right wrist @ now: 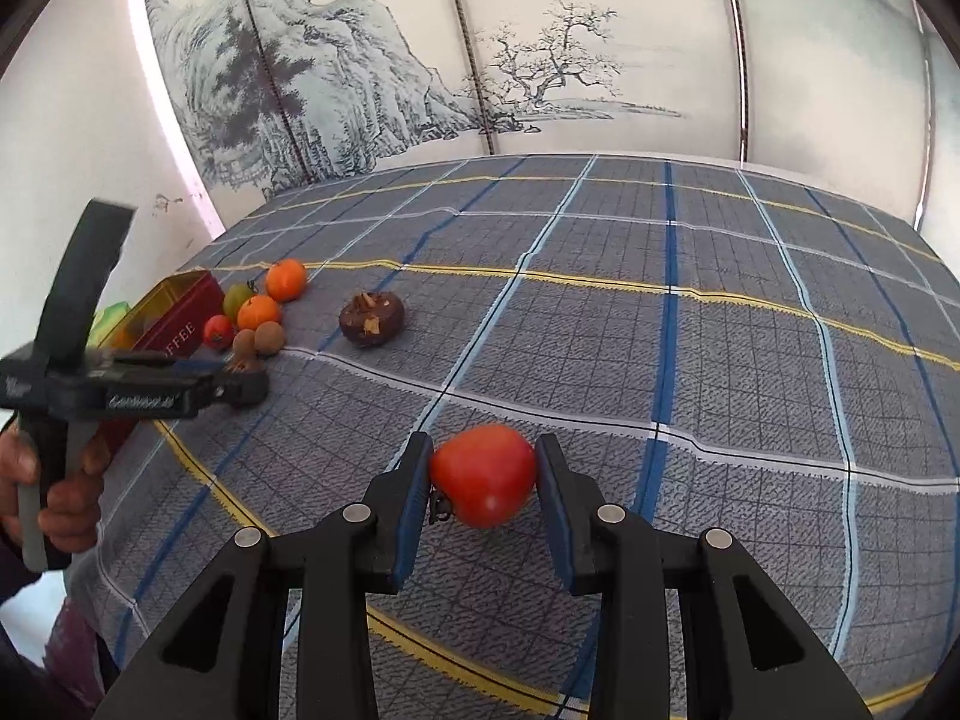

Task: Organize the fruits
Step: 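Grasp a red tomato with the right gripper while the left gripper grasps another mangosteen, then carry the mangosteen into the gold tray and open the left gripper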

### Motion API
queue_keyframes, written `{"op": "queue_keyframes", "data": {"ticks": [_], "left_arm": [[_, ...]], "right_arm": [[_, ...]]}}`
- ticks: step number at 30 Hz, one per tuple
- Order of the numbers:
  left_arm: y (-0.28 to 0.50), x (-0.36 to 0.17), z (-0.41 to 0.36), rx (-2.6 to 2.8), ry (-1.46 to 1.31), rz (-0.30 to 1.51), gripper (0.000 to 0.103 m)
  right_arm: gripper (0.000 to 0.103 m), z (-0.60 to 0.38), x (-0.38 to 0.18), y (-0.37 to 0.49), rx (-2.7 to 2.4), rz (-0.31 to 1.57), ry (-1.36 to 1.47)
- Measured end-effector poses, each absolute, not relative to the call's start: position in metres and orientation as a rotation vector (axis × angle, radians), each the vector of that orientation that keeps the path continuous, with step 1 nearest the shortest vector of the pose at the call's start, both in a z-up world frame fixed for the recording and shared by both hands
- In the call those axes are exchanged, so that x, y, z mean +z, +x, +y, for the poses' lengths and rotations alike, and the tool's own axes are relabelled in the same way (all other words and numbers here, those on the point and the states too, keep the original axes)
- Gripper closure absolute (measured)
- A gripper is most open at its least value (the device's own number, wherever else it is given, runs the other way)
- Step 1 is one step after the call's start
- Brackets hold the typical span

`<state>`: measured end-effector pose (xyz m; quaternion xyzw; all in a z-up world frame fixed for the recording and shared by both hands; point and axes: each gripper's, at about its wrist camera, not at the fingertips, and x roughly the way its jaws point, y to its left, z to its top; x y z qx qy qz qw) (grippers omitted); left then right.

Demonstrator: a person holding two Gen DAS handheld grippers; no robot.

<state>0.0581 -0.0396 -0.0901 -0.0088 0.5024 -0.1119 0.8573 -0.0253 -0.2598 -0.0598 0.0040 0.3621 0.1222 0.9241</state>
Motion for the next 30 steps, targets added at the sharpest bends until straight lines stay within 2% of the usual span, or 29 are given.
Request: {"op": "queue_keyframes", "data": {"ticks": [10, 18, 23, 30], "left_arm": [[-0.019, -0.018, 0.014, -0.248, -0.127, 0.913, 0.069], [-0.053, 0.013, 0.079, -0.153, -0.15, 0.835, 0.069], [-0.056, 0.011, 0.11, -0.058, -0.116, 0.807, 0.069], [-0.044, -0.017, 0.134, -0.013, -0.117, 0.827, 0.069]], "right_arm": [[0.067, -0.257, -0.062, -0.021, 0.217, 0.765, -0.009], [0.067, -0.254, -0.065, -0.018, 0.197, 0.783, -0.027], [0.067, -0.252, -0.067, -0.018, 0.189, 0.79, -0.039], [0.067, -0.25, -0.068, -0.017, 0.183, 0.795, -0.046]]}}
